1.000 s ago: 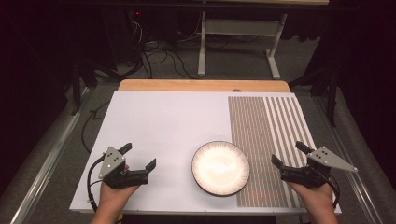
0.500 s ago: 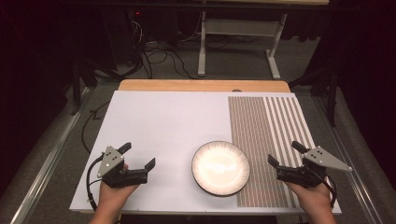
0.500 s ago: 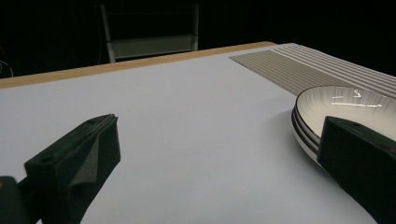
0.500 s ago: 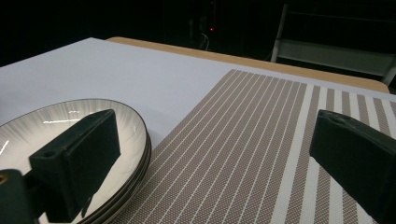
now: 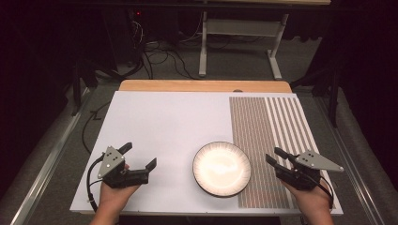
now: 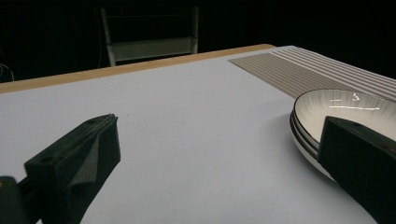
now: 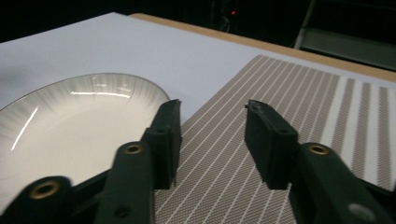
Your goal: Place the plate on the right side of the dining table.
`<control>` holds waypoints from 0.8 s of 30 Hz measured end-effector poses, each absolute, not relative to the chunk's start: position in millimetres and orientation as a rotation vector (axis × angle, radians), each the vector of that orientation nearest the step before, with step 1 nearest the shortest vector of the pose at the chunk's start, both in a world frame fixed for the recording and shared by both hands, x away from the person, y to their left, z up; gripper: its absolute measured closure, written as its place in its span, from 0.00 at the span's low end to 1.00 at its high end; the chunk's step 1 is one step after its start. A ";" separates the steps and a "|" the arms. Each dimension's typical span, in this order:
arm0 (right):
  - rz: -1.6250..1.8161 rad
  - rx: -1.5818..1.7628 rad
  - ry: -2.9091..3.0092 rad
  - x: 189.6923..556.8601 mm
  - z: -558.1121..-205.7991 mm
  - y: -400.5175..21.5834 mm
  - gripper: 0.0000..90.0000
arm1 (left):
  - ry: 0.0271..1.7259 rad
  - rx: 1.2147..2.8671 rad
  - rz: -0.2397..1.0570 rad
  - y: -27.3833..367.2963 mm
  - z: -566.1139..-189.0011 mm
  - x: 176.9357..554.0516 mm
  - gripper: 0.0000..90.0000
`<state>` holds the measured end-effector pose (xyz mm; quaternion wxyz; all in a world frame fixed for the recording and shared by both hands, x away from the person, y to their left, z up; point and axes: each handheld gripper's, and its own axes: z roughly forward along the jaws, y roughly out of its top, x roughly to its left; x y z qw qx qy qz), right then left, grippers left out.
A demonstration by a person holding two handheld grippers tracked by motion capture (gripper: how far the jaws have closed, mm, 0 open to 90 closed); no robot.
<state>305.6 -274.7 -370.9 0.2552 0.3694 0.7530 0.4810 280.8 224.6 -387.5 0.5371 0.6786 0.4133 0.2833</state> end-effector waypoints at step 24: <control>1.131 0.965 2.338 316.6 -391.4 -238.3 1.00 | 0.980 1.624 0.674 221.7 -388.4 280.2 0.00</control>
